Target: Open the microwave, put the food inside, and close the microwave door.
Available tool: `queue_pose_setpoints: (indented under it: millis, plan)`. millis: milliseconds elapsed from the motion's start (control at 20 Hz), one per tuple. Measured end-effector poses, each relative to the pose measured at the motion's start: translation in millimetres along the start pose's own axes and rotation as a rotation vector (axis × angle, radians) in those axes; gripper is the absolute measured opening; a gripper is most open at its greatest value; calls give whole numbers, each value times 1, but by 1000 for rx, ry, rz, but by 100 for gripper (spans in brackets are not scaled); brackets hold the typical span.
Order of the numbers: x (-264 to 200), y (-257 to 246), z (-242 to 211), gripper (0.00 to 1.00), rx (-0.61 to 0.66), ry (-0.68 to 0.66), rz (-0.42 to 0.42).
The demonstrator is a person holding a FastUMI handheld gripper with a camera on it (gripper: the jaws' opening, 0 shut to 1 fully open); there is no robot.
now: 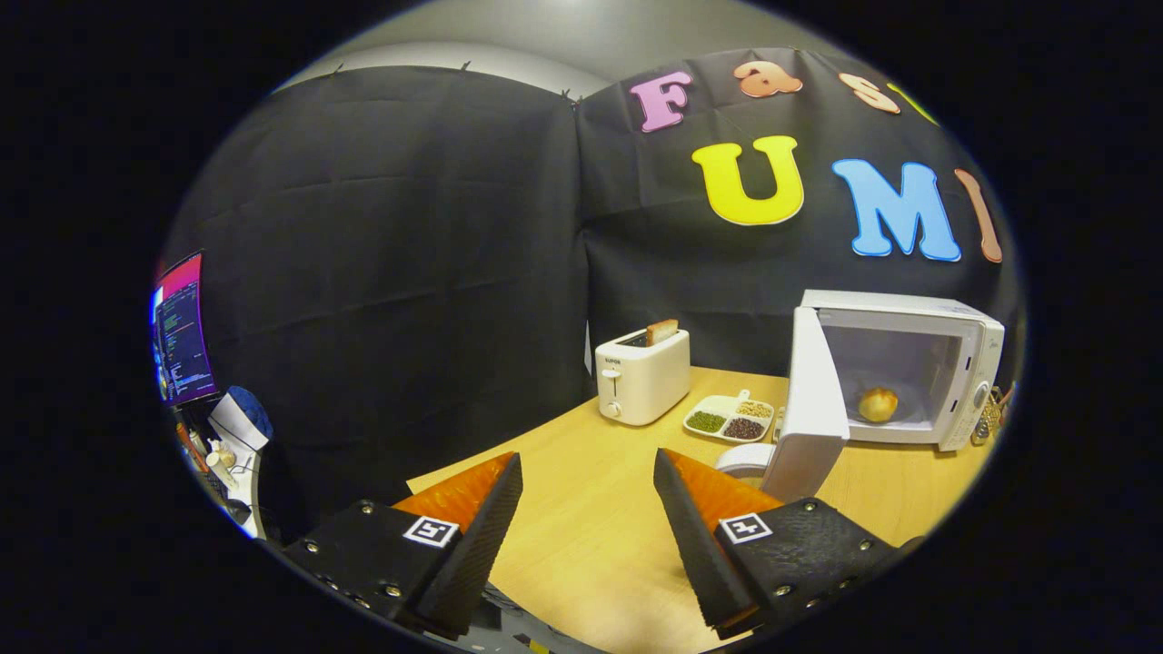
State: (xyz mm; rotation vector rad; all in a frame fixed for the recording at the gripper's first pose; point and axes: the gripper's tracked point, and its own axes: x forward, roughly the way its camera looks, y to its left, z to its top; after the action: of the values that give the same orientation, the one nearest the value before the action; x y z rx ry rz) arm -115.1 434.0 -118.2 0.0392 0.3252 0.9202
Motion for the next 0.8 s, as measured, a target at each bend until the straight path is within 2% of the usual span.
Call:
queue_pose_setpoints:
  millis: [50, 150, 250, 350, 400, 450, 500, 650, 800]
  plan:
    - [1, -4, -5, 89, -6, 16, -7]
    - [5, -14, -13, 72, -14, 34, -22]
    - [8, -33, -14, 70, -19, 32, -72]
    - [6, -44, -14, 38, 20, 33, -93]
    - [6, -47, -13, 25, 33, 35, -95]
    - [4, -53, -13, 20, 36, 35, -110]
    - [2, -56, -13, 7, 34, 36, -120]
    - [-4, -68, -21, 5, 7, 70, -147]
    - [-12, -80, -21, 5, 46, 79, -141]
